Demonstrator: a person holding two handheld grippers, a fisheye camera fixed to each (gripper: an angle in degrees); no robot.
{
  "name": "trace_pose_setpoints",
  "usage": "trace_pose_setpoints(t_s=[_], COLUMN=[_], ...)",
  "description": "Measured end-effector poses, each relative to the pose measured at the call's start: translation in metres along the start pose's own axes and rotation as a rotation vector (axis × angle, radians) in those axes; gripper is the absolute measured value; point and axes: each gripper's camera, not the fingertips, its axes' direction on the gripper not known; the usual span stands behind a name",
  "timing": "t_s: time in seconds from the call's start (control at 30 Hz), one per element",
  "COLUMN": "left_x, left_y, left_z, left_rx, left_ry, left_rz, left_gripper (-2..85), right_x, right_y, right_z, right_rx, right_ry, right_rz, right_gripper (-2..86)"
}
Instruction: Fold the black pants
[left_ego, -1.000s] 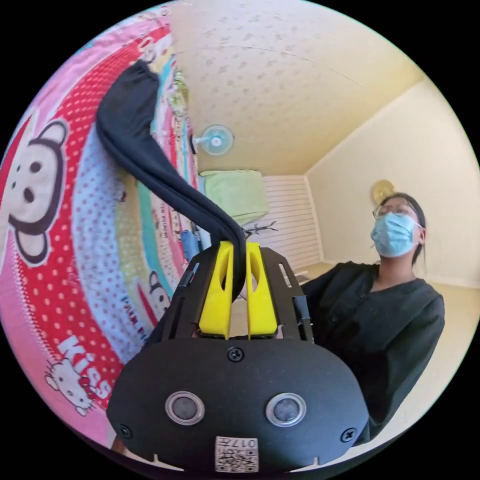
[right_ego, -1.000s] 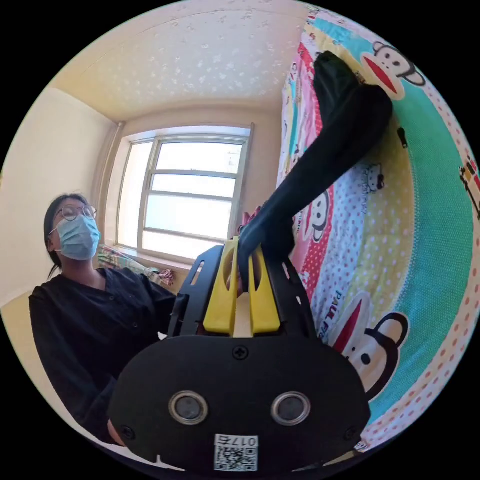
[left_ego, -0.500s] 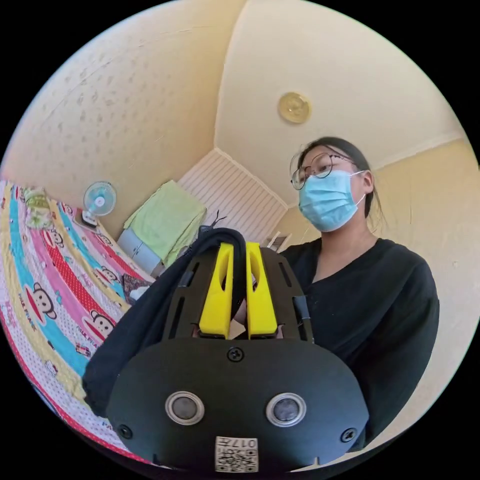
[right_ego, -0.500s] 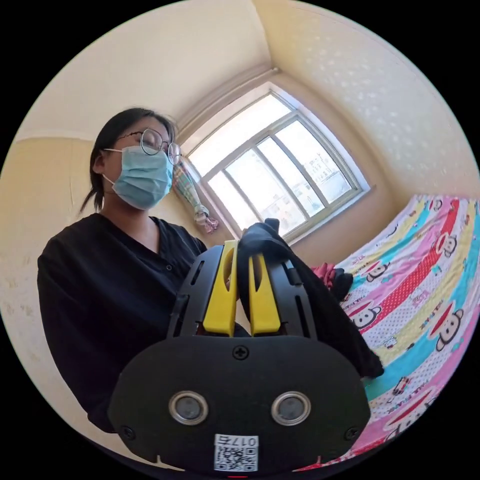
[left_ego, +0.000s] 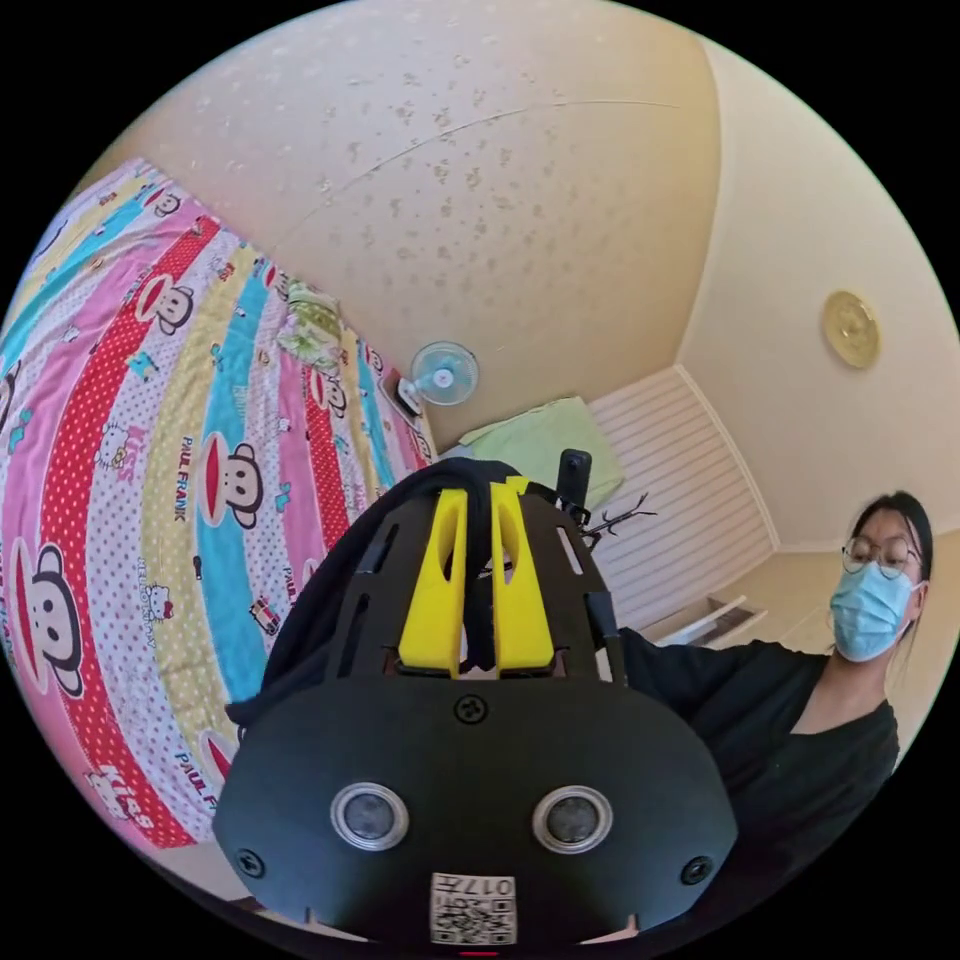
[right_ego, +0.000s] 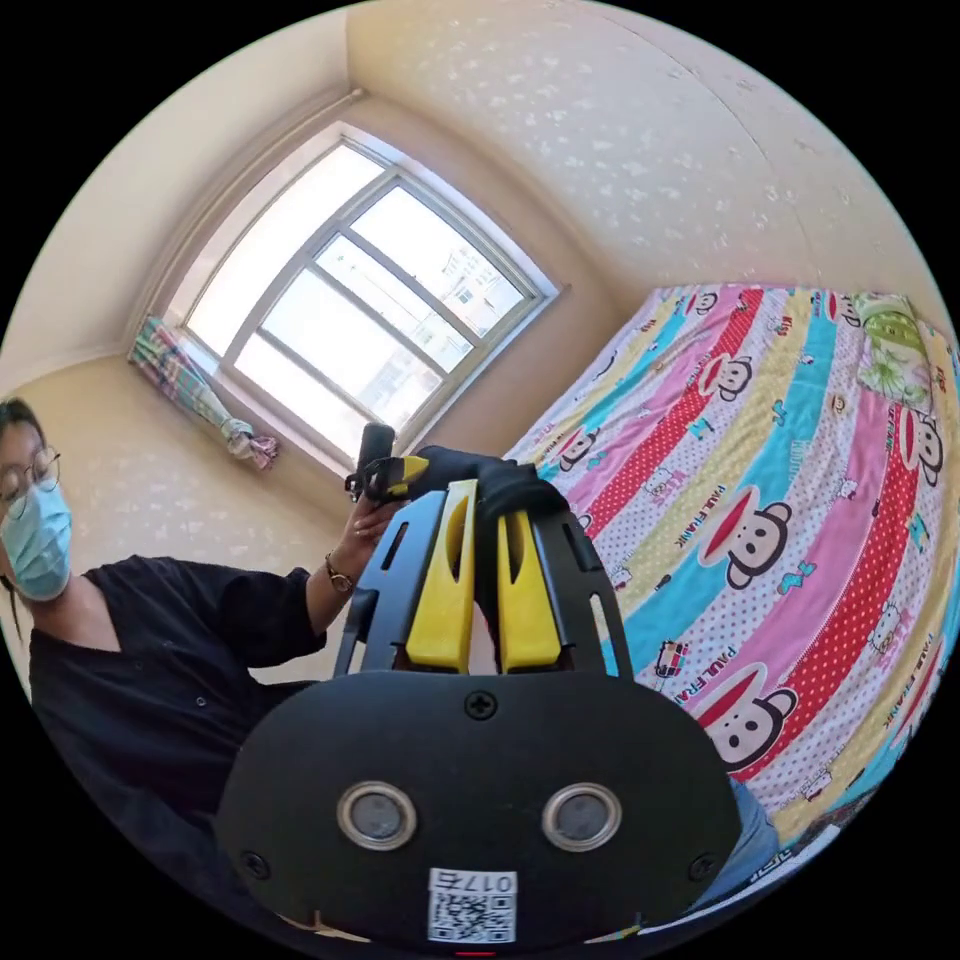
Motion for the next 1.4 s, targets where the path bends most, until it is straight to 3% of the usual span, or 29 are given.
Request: trace_pose_setpoints(t_s=[0.17, 0.3, 0.43, 0.5, 0.63, 0.8, 0.9, 1.03, 1.1, 1.2, 1.33, 1.4], left_x=[-0.077, -0.144, -0.203, -0.220, -0.227, -0.259, -0.298, -0.327, -0.315, -0.300, -0.294, -0.290], left_y=[0.055, 0.165, 0.259, 0.288, 0.269, 0.192, 0.170, 0.174, 0.181, 0.188, 0.204, 0.216], left_z=[0.046, 0.085, 0.104, 0.094, 0.077, 0.090, 0.114, 0.146, 0.150, 0.153, 0.143, 0.125], left_rx=[-0.062, -0.162, -0.283, -0.221, -0.138, -0.148, -0.191, -0.247, -0.173, -0.185, -0.332, -0.415], left_ry=[-0.124, -0.151, -0.207, -0.175, -0.206, -0.261, -0.278, -0.371, -0.459, -0.520, -0.387, -0.200], left_rz=[-0.150, -0.373, -0.690, -0.774, -0.721, -0.583, -0.612, -0.655, -0.624, -0.645, -0.689, -0.731], left_gripper=[4.7, 5.2, 11.4, 11.9, 13.9, 19.2, 21.7, 18.6, 17.0, 13.8, 12.1, 11.6], right_x=[0.047, 0.081, 0.139, 0.160, 0.188, 0.219, 0.246, 0.275, 0.264, 0.249, 0.229, 0.211], right_y=[0.049, 0.145, 0.280, 0.322, 0.331, 0.264, 0.237, 0.253, 0.261, 0.280, 0.301, 0.301], right_z=[0.045, 0.075, 0.105, 0.096, 0.056, 0.056, 0.076, 0.128, 0.124, 0.142, 0.131, 0.119], right_rx=[-0.104, -0.205, -0.428, -0.448, -0.282, -0.243, -0.216, -0.355, -0.258, -0.321, -0.429, -0.472], right_ry=[0.133, 0.072, -0.015, -0.004, -0.049, 0.039, 0.045, 0.056, 0.146, -0.009, -0.142, -0.179], right_rz=[0.068, 0.182, 0.549, 0.715, 0.804, 0.690, 0.682, 0.750, 0.745, 0.745, 0.775, 0.743], right_gripper=[0.2, 1.3, 7.9, 11.2, 12.7, 15.3, 17.2, 19.2, 19.0, 16.8, 11.7, 10.4])
